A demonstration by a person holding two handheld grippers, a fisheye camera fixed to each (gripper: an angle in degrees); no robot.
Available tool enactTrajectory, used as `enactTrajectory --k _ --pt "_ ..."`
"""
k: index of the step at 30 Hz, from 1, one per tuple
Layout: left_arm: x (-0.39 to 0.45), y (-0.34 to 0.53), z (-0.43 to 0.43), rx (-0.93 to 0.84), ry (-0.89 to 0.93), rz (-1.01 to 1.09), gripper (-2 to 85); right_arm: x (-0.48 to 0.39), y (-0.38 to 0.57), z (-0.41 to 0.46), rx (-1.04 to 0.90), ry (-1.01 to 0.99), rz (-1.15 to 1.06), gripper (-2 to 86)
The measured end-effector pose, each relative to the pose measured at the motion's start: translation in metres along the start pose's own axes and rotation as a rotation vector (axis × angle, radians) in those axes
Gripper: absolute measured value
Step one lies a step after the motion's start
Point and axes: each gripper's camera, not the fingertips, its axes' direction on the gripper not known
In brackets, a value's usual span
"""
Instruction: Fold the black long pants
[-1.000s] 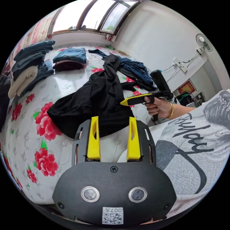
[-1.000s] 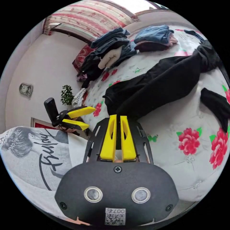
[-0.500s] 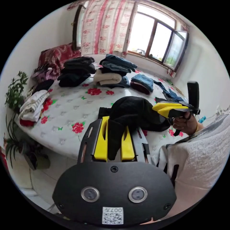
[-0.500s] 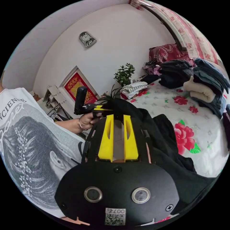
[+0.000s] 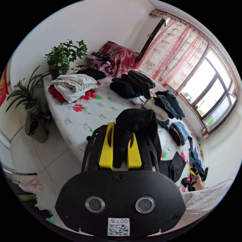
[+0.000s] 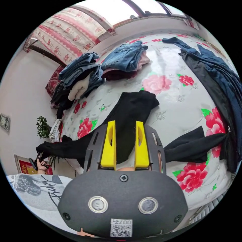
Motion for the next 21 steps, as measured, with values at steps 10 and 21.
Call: enactTrajectory --k 10,21 --pt "0.033 -0.021 0.036 -0.064 -0.064 0.019 7.6 -0.091 -0.083 0.168 -0.304 0.387 -0.257 4.4" --pt "0.027 -0.016 0.059 -0.120 -0.113 -0.088 7.6 -0.024 0.022 0.021 -0.141 0.593 0.044 3.4"
